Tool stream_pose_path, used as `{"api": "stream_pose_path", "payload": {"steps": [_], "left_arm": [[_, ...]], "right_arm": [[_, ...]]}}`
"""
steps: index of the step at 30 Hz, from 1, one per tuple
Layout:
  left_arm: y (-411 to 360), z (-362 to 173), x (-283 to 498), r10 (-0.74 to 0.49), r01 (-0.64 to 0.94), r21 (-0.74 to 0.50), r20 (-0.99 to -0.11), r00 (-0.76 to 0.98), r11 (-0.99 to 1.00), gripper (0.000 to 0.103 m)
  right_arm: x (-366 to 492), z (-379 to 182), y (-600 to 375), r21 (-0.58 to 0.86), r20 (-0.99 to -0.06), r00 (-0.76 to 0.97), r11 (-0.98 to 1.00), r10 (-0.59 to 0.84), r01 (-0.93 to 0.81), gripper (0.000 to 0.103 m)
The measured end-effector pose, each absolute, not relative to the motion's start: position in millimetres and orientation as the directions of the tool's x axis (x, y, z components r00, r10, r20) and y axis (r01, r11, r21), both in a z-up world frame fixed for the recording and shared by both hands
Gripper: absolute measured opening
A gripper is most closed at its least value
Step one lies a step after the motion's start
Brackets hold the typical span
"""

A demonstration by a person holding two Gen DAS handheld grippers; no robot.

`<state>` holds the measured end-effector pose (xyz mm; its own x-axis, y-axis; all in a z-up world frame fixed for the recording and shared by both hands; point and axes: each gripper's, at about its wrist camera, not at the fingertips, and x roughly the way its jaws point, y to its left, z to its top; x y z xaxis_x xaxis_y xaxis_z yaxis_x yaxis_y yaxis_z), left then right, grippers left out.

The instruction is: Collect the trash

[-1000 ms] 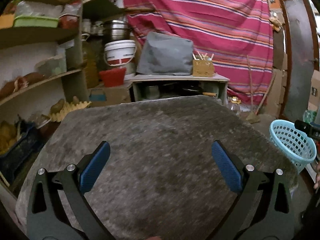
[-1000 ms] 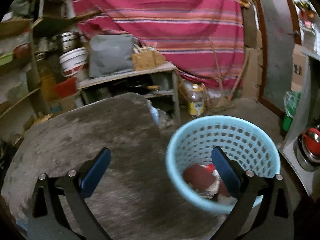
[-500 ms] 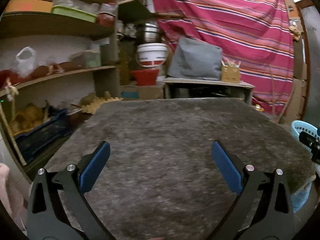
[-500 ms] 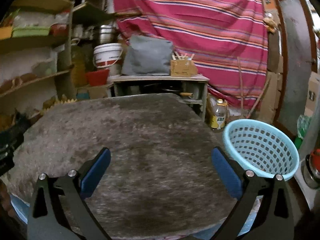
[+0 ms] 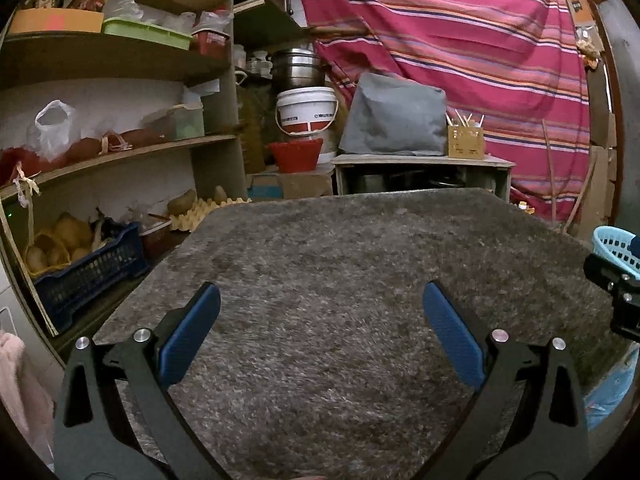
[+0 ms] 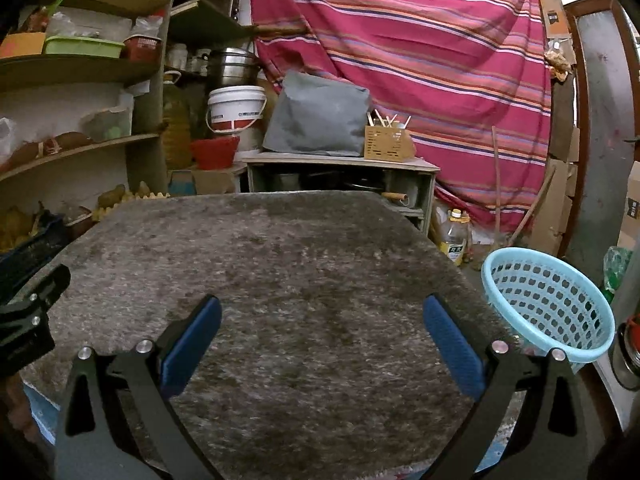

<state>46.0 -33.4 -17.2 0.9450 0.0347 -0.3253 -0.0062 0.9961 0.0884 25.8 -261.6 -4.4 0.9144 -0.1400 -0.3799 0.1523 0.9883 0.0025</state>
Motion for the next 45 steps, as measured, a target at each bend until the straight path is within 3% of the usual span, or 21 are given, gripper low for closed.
{"api": "stream_pose_path", "payload": {"steps": [45], "left_arm": [[-41.3, -1.2, 27.1, -0.067, 0.083, 0.052, -0.264, 0.962, 0.995, 0.098]], "right_arm": [[9.5, 5.2, -261.5, -0.002, -0.305, 0.934, 0.981, -0.185, 0.194, 0.099]]}}
